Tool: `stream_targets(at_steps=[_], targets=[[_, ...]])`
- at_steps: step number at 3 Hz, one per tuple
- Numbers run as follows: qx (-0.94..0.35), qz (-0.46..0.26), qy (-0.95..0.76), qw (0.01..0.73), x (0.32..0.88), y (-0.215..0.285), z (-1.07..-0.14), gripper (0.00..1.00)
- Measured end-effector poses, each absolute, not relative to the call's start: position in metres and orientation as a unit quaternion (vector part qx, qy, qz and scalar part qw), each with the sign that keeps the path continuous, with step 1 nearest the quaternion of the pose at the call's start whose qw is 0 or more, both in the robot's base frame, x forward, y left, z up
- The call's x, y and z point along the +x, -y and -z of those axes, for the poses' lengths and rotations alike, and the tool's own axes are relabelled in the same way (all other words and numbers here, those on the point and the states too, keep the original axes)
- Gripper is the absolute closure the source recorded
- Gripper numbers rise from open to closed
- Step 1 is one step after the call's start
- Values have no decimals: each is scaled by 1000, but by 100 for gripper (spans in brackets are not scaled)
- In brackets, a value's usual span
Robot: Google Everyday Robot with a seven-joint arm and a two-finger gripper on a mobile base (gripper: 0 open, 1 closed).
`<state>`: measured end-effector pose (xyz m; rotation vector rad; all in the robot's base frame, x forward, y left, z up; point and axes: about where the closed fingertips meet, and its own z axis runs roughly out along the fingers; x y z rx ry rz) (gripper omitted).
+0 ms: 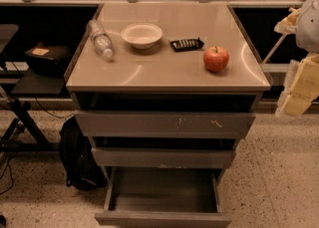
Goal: Place apple into bottom drawer
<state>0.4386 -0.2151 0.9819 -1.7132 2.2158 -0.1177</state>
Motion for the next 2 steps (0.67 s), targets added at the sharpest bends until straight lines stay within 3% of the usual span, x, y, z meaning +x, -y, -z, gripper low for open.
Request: stream_targets(at_steps=[2], targets=[[-624, 49, -761, 171, 463, 208, -982, 0]])
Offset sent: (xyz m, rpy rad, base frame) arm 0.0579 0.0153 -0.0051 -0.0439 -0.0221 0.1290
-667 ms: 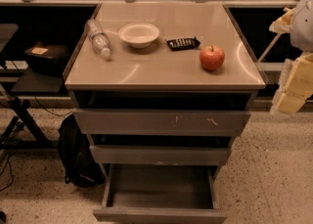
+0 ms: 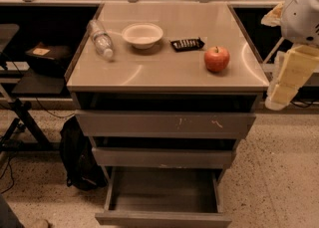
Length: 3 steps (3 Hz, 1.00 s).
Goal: Place apple into bottom drawer
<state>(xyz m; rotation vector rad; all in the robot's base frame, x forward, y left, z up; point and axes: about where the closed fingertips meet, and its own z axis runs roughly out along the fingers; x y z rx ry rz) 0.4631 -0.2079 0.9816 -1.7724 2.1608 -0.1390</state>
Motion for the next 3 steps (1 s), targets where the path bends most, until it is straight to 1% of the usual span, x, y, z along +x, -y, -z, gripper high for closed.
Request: stream_targets(at_steps=[1, 2, 3], targets=[[-642, 34, -741, 196, 533, 189, -971, 0], [-648, 37, -728, 218, 648, 145, -946, 0], [-648, 38, -729, 218, 647, 146, -947, 0]])
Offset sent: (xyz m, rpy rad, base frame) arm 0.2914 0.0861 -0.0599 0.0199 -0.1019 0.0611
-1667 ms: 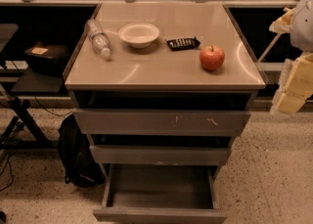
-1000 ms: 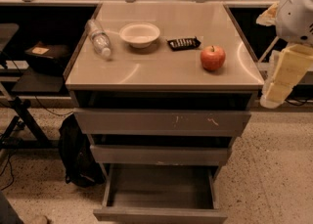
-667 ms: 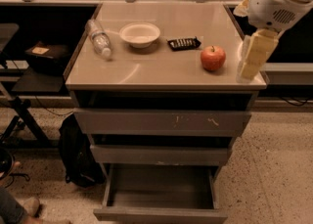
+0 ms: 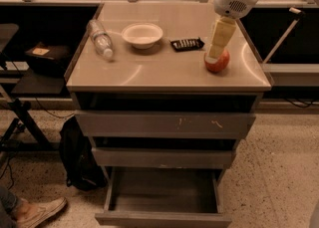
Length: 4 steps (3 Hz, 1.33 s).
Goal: Place apple into bottom drawer
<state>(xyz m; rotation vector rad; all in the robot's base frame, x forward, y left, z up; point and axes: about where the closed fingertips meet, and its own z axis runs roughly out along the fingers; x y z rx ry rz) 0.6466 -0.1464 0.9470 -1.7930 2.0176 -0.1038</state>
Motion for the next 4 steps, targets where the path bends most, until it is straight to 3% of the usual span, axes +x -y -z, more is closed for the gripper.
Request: stream_targets(at_steps=[2, 3, 4], targets=[[-592, -75, -753, 279, 684, 214, -899, 0], [-583, -105, -749, 298, 706, 208, -882, 0], [-584, -86, -754, 289, 708, 207, -883, 0]])
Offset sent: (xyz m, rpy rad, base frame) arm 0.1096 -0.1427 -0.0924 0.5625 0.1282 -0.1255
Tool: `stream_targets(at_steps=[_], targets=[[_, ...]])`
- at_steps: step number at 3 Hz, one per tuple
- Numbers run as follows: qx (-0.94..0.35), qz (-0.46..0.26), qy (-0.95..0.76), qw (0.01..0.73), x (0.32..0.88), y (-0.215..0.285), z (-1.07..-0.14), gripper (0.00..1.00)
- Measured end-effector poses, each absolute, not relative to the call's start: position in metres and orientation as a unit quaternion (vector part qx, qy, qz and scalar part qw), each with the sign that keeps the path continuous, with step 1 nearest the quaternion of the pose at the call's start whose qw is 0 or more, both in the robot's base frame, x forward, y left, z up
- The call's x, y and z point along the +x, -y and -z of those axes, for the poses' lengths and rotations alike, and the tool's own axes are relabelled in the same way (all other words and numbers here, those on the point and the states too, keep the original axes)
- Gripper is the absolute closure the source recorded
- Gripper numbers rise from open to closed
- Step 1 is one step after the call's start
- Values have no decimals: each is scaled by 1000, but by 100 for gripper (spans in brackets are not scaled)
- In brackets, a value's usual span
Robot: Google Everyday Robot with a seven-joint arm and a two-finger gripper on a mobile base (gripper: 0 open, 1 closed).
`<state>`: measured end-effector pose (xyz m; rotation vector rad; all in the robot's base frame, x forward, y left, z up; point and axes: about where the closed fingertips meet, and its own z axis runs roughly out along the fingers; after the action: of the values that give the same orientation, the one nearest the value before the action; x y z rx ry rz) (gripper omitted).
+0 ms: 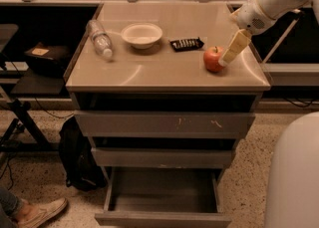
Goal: Place apple into bottom drawer
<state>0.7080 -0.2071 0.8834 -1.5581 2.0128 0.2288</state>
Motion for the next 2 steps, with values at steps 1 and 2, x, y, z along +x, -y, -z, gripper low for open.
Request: stream_targets(at_steps=[1, 2], targets=[[-581, -58, -770, 257, 710, 210, -874, 0], [-579, -57, -780, 232, 703, 208, -854, 0]])
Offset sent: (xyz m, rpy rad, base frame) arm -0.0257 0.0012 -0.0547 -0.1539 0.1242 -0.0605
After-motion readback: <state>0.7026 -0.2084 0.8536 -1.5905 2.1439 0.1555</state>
